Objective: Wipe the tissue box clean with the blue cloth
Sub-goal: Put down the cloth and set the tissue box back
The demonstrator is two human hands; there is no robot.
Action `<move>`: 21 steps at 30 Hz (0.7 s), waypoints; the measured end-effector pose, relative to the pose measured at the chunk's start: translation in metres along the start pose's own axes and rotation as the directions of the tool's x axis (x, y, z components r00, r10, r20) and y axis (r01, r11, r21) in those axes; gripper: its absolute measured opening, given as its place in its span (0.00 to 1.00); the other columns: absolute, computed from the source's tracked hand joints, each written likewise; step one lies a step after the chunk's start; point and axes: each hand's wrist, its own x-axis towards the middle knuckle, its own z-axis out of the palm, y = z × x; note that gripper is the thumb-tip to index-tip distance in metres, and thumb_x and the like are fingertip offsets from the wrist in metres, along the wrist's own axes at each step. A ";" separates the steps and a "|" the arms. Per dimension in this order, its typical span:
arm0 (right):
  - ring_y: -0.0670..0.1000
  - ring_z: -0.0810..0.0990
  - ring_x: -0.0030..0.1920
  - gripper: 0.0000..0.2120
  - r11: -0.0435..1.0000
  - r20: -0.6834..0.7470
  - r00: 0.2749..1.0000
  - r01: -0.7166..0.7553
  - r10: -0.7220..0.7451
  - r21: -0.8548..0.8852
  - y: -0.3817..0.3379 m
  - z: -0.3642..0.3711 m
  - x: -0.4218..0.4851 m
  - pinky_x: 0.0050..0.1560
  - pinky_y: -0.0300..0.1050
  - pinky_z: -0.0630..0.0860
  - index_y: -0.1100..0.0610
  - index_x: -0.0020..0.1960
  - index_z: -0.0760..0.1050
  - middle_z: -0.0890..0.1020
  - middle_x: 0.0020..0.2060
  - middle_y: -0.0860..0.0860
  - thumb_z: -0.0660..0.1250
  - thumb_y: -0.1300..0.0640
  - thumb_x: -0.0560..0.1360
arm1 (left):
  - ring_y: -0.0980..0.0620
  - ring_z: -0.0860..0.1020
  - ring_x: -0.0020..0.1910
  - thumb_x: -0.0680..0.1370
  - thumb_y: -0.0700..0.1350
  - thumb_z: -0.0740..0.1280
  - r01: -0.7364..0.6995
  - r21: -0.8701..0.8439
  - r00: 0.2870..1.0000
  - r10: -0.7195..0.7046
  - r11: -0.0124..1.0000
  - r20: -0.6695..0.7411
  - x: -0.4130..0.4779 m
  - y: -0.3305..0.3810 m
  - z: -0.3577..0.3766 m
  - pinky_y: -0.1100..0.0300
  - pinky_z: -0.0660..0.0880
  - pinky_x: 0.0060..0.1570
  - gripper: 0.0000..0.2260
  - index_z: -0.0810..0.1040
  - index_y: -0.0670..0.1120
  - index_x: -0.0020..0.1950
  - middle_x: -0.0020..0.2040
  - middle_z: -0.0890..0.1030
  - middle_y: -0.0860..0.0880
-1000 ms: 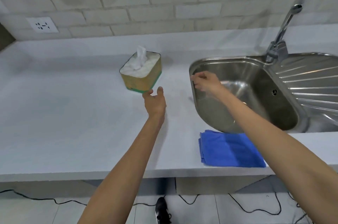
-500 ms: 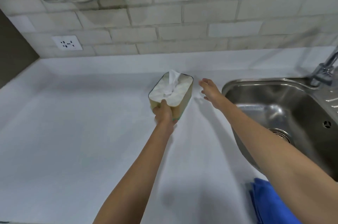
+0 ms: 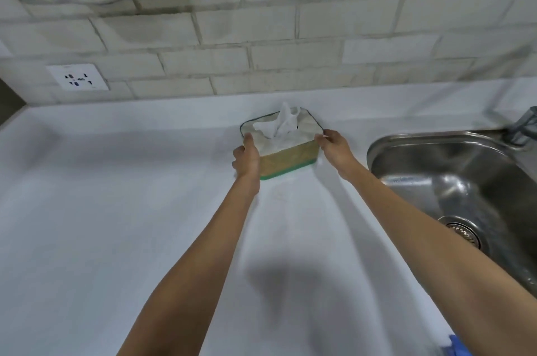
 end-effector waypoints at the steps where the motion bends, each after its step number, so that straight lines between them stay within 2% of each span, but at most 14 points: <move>1: 0.55 0.74 0.61 0.22 1.000 -0.020 1.000 0.005 -0.005 0.009 0.000 0.002 0.004 0.57 0.42 0.69 0.62 0.69 0.65 0.74 0.64 0.59 0.60 0.54 0.78 | 0.42 0.71 0.66 0.79 0.62 0.51 -0.012 -0.009 1.000 0.012 1.000 0.024 0.005 0.003 0.001 0.45 0.69 0.67 0.27 0.66 0.47 0.72 0.70 0.70 0.43; 3: 0.56 0.76 0.60 0.19 1.000 -0.070 0.997 0.014 -0.013 0.014 0.000 0.004 0.010 0.56 0.43 0.70 0.62 0.67 0.67 0.76 0.62 0.59 0.61 0.55 0.78 | 0.44 0.71 0.67 0.79 0.62 0.50 -0.035 -0.010 0.997 0.036 0.999 0.063 0.014 0.008 0.003 0.49 0.67 0.67 0.27 0.64 0.48 0.73 0.71 0.70 0.45; 5: 0.56 0.75 0.60 0.19 1.000 -0.118 0.993 0.019 -0.018 0.005 -0.001 0.005 0.016 0.52 0.40 0.70 0.61 0.66 0.67 0.76 0.62 0.58 0.61 0.55 0.78 | 0.45 0.69 0.67 0.80 0.62 0.49 -0.054 -0.001 0.995 0.054 0.999 0.083 0.022 0.012 0.006 0.52 0.66 0.63 0.28 0.62 0.48 0.74 0.71 0.70 0.47; 11: 0.54 0.75 0.59 0.18 1.000 -0.151 0.988 0.020 -0.019 0.007 -0.005 0.010 0.034 0.49 0.39 0.68 0.62 0.65 0.67 0.75 0.61 0.57 0.61 0.55 0.78 | 0.46 0.67 0.70 0.80 0.62 0.47 -0.074 0.001 0.988 0.073 0.997 0.133 0.042 0.023 0.020 0.46 0.62 0.71 0.28 0.59 0.49 0.75 0.73 0.67 0.48; 15: 0.51 0.76 0.51 0.18 1.000 -0.175 0.984 0.014 -0.018 -0.022 -0.006 0.014 0.040 0.48 0.39 0.68 0.61 0.63 0.69 0.77 0.57 0.56 0.61 0.53 0.77 | 0.46 0.65 0.72 0.80 0.62 0.47 -0.069 0.000 0.990 0.068 0.998 0.121 0.051 0.027 0.024 0.47 0.61 0.71 0.28 0.57 0.49 0.76 0.74 0.65 0.48; 21: 0.50 0.74 0.48 0.19 1.000 -0.186 0.983 0.000 -0.005 -0.027 -0.004 0.016 0.043 0.49 0.40 0.69 0.60 0.64 0.68 0.78 0.56 0.55 0.61 0.52 0.77 | 0.47 0.65 0.72 0.79 0.63 0.48 -0.078 -0.021 0.990 0.080 0.997 0.120 0.059 0.025 0.025 0.47 0.61 0.72 0.29 0.55 0.49 0.77 0.75 0.64 0.48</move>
